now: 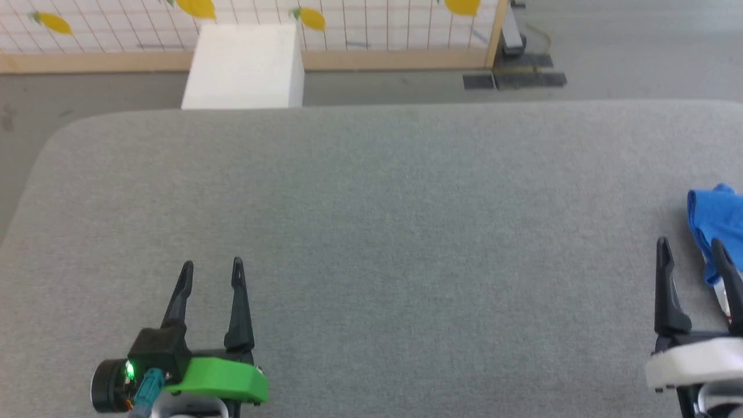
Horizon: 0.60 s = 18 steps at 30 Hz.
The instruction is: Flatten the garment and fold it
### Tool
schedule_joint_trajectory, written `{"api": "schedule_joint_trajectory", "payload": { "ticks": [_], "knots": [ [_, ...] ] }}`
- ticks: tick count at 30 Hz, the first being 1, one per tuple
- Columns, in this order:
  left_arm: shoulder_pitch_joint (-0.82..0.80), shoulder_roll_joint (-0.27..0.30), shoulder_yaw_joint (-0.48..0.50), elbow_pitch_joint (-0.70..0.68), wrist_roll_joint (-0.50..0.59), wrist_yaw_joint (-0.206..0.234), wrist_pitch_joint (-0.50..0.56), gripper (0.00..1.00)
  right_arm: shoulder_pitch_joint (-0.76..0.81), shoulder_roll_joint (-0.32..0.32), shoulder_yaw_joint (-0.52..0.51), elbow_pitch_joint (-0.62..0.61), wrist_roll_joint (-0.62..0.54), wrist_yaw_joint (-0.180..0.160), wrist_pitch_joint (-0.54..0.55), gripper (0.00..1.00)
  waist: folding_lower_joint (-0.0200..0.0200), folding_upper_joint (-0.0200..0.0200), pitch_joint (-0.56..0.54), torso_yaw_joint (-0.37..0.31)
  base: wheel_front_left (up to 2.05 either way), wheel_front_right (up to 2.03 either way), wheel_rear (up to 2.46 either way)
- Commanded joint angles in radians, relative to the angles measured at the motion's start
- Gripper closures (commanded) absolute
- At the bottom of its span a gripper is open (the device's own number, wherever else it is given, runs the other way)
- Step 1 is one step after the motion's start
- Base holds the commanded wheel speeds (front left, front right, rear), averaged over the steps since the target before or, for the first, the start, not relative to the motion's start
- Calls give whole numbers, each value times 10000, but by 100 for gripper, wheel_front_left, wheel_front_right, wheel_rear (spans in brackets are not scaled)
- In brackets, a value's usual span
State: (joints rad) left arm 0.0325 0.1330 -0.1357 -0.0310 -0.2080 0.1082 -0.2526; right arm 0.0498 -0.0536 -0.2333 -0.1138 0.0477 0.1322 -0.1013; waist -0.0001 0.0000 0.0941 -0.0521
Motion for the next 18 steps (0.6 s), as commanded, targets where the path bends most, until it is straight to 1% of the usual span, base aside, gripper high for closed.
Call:
{"api": "schedule_joint_trajectory", "payload": {
  "ticks": [1, 11, 18],
  "knots": [
    [388, 4, 76, -163, 225, 66, -87, 0, 616, 30, 138, -351, 331, -15, -65, 0, 1, 0, -702, 342, 0, 0, 0],
    [1033, -202, 114, -495, 403, -153, -90, 0, 1362, 32, -14, -212, 501, -15, -502, 0, 1, 0, -1110, 397, 0, 0, 0],
    [1074, -442, 173, -585, 605, -240, -90, 0, 1039, 33, 104, 601, 691, -15, -989, 0, 1, 0, -884, 366, 0, 0, 0]
  ]
}}
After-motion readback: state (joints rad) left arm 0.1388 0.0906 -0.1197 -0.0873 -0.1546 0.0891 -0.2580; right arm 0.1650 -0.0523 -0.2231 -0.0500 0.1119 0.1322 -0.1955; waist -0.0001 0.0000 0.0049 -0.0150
